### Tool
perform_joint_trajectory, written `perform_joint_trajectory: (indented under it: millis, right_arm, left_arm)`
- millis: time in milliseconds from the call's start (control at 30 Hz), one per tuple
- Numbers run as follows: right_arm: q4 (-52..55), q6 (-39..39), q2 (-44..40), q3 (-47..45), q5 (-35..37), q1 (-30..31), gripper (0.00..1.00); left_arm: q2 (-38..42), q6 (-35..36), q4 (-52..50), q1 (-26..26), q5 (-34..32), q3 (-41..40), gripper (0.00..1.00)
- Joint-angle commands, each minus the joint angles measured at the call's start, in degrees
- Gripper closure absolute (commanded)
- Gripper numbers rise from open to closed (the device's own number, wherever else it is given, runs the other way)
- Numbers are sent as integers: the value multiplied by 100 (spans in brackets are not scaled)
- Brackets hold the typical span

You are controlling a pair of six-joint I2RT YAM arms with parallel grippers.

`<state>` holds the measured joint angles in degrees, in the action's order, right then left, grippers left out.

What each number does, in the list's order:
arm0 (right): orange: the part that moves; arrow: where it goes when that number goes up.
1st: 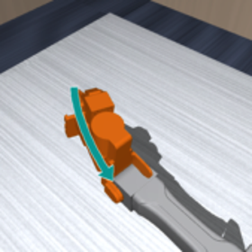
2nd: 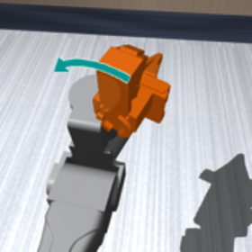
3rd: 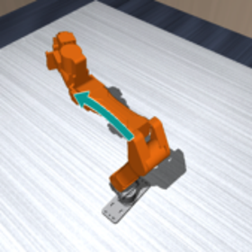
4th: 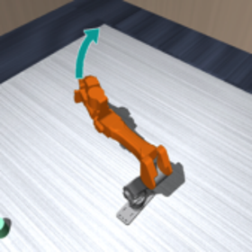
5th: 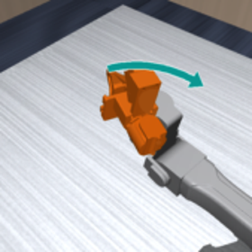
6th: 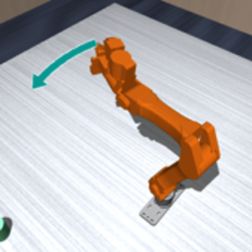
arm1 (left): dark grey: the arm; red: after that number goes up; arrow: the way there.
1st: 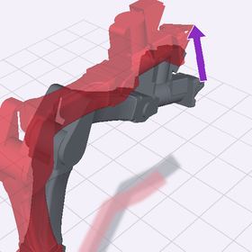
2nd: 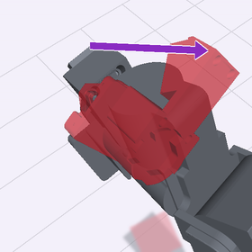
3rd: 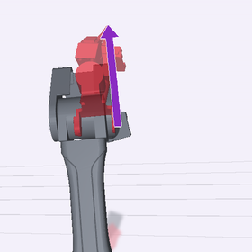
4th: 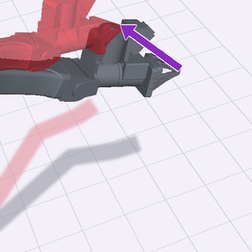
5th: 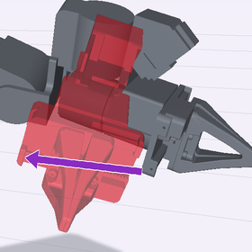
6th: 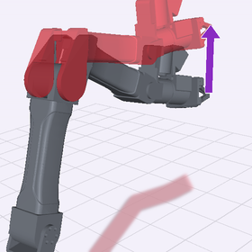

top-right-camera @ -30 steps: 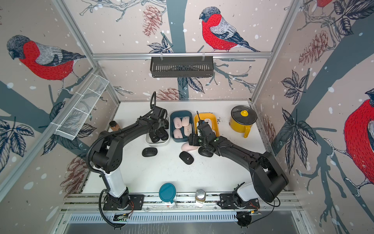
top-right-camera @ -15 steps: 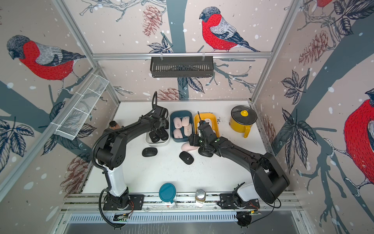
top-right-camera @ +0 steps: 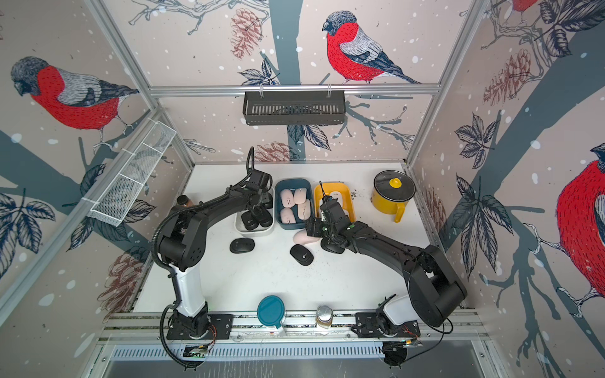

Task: Place the mice by color into the storage box
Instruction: Place the mouse in the storage box.

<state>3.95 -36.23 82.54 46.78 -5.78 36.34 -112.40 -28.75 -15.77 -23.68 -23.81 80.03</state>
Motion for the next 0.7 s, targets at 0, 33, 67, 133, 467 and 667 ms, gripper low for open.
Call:
perform_joint_trajectory:
  millis: [0,33,67,133,467,667]
  right_arm:
    - [-114,-78,15,15,4,-4,22]
    - [-121,-79,10,1,0,-4,22]
    - [-125,-91,13,2,1,-4,22]
    - [-129,-96,13,12,4,-2,22]
    - [-131,-65,34,12,-8,-4,22]
    - [-213,232,-5,-96,70,140,22]
  left_arm:
    - [-53,-74,4,23,63,57,42]
    - [-62,-89,3,30,52,51,41]
    - [-71,-108,-6,39,60,58,40]
    - [-94,-155,-50,72,98,74,36]
    - [196,-271,-128,120,138,114,20]
    - [755,-454,-508,120,214,209,19]
